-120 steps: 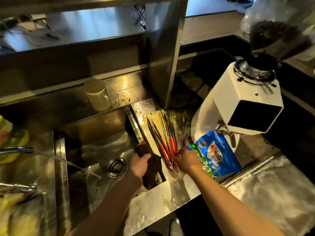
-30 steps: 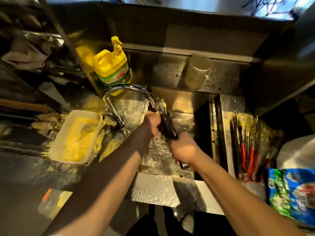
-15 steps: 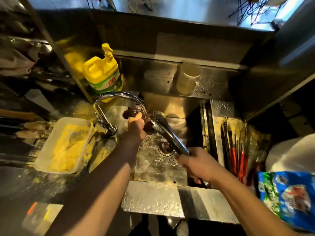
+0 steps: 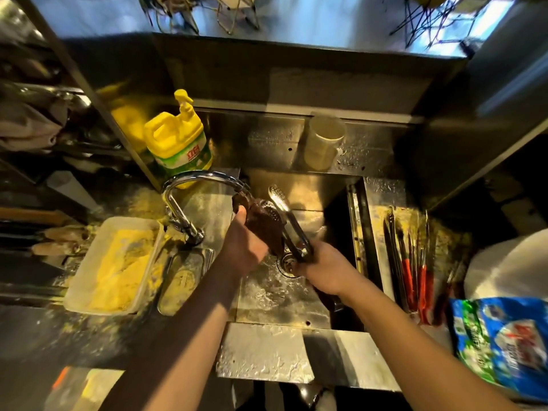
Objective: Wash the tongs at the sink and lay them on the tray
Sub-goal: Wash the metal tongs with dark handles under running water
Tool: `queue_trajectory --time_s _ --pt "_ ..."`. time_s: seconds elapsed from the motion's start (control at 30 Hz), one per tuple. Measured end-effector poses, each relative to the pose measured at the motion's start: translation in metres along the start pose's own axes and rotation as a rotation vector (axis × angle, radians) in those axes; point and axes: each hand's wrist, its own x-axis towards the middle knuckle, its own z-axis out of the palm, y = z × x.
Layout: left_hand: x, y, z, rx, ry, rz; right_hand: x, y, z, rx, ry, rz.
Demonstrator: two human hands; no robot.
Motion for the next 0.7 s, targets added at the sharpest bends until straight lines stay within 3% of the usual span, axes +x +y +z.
queue_trajectory --time_s 0.13,0.33,0.47,0.7 --pt "0.009 0.005 0.005 0.112 -0.06 0.011 -0.004 -0.008 0.012 0.261 -0.108 0.105" --pt "0.025 0.007 0.02 0.342 0.089 -0.025 0.005 -0.013 0.023 0.102 -0.008 0.014" --pt "0.033 0.008 0.016 0.369 0.237 0.011 0.006 -0.015 0.026 0.065 -0.075 0.053" --pt "0.03 0.007 0.018 0.394 0.272 0.082 0.009 -0.018 0.03 0.024 -0.022 0.112"
